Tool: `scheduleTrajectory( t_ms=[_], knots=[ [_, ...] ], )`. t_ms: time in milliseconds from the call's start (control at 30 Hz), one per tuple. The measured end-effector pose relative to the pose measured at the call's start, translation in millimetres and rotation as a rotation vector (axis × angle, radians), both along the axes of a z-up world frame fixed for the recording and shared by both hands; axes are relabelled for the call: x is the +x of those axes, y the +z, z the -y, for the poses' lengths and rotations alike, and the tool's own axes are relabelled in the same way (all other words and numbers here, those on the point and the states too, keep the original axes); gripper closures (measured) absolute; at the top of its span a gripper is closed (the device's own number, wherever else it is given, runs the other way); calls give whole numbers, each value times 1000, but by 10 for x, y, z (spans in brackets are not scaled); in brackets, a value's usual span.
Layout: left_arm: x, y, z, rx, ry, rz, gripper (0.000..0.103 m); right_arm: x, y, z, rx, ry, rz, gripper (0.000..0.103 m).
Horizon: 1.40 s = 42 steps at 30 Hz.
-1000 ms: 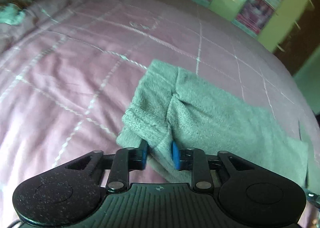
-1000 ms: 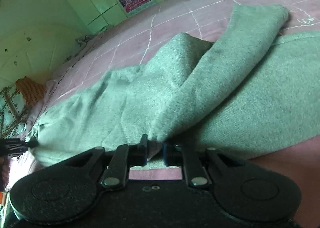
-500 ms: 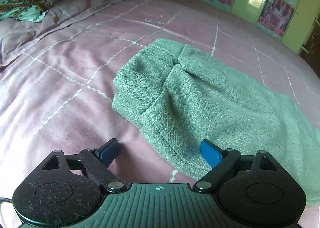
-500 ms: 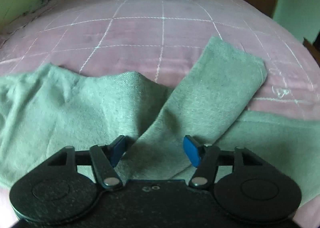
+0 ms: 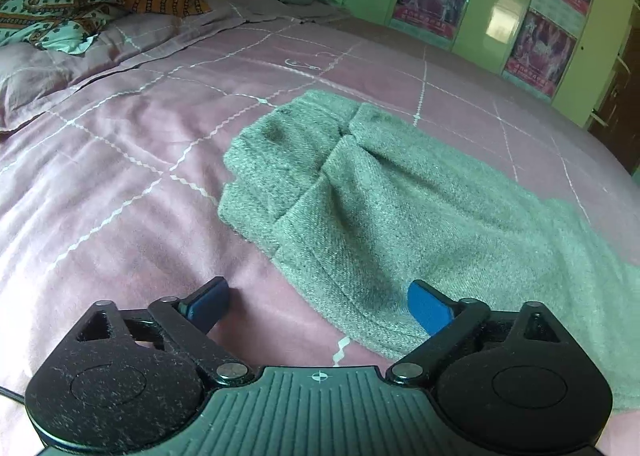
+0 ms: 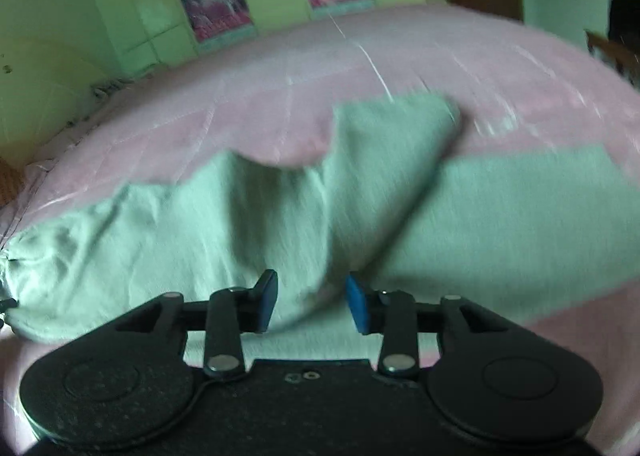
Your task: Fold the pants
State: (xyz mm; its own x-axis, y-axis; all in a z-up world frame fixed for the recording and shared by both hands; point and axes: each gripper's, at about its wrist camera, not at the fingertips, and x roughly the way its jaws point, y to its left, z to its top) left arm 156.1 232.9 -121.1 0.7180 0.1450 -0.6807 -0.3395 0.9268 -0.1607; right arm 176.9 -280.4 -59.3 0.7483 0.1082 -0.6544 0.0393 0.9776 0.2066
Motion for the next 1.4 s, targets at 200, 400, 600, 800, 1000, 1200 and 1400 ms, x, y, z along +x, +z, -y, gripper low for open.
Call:
scheduleTrajectory(
  t_ms=[200,400,600,800,1000,1200,1400],
  knots=[
    [-7,-5,17,0,2,8,6,452,-62,-93,-228,56,-97,87],
    [-13,-4,-2,-17,12,18,6,-81,43,312,-89,-20,-69,99],
    [-8,-14,-8,-22,15,20,6,-248,8,362,-101,-32,-30,38],
    [-5,-11,19,-19,14,20,6,346,116,18,-417,95,-12,43],
    [-7,-11,12,-20,14,22,6,542,-26,171,-496,173,-66,100],
    [-15,-4,-1,-30,15,27,6,-126,138,832,-256,-27,-60,98],
    [-9,-10,3,-31,15,27,6,-295,58,779,-376,20,-38,58]
  ],
)
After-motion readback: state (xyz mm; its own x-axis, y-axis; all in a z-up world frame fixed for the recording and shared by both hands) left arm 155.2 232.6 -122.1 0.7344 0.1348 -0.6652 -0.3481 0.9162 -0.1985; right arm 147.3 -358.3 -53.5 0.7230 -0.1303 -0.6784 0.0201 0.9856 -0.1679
